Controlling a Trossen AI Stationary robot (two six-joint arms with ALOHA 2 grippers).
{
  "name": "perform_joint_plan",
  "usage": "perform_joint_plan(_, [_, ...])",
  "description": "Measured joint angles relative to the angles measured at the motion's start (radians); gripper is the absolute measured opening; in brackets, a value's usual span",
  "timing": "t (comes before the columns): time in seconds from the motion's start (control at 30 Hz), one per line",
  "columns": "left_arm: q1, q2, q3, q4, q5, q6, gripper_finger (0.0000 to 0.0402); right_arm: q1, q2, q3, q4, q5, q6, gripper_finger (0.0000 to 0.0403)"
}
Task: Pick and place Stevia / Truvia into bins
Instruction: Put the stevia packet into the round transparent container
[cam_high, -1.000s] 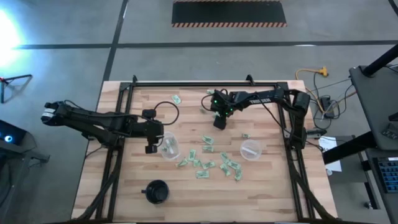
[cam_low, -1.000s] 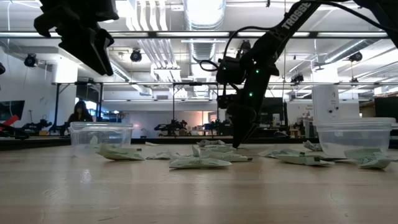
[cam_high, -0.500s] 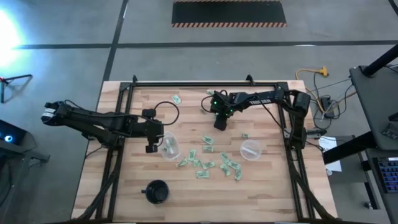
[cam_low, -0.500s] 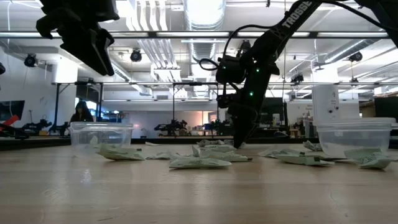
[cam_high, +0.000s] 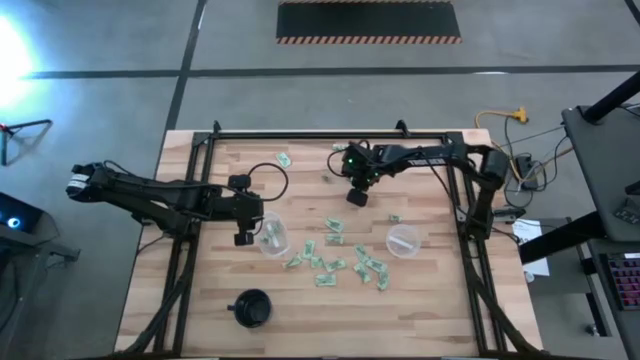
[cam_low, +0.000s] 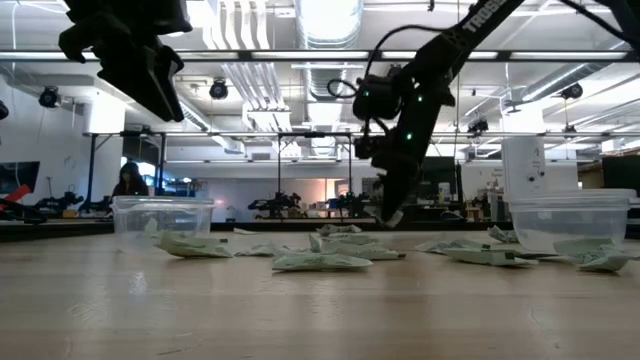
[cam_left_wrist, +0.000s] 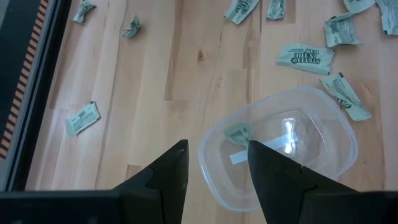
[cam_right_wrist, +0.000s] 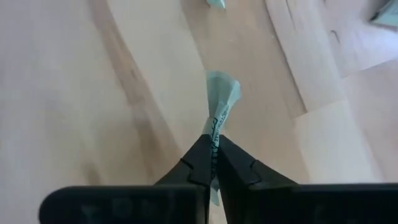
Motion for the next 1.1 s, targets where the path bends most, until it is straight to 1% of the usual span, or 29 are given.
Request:
perform_joint_plan(0.13, [0.000,0.000,0.000,0.001,-0.002,-0.001,0.0149,0.020,-0.066,-0.005,-0.043,-0.002,0.002,0.0009])
perform_joint_plan(0.27, [0.000,0.000,0.000,0.005,-0.003,-0.001,0.0149,0.061,-0.147,-0.011,-0.135,-0.005,0.009,0.0009])
perform_joint_plan(0.4, [0.000,0.000,0.000,0.025,-0.004,0.000,0.0149,0.124,-0.253,-0.034,-0.229,-0.007,0.048,0.0009])
perform_joint_plan(0.53, [0.000,0.000,0.000,0.026,-0.022,0.001,0.0149,0.215,-0.388,-0.098,-0.293,-0.008,0.130,0.0009])
perform_joint_plan(0.7, [0.000,0.000,0.000,0.054,-0.029,0.005,0.0149,0.358,-0.565,-0.218,-0.302,-0.008,0.289,0.0009])
perform_joint_plan(0.83, [0.000,0.000,0.000,0.077,-0.029,0.020,0.0149,0.473,-0.669,-0.312,-0.298,0.006,0.422,0.0009])
perform_joint_plan(0.93, [0.000,0.000,0.000,0.106,-0.029,0.031,0.0149,0.544,-0.714,-0.379,-0.285,0.056,0.506,0.0009])
perform_joint_plan(1.1, [0.000,0.000,0.000,0.147,-0.029,0.052,0.0149,0.606,-0.728,-0.461,-0.215,0.071,0.573,0.0009])
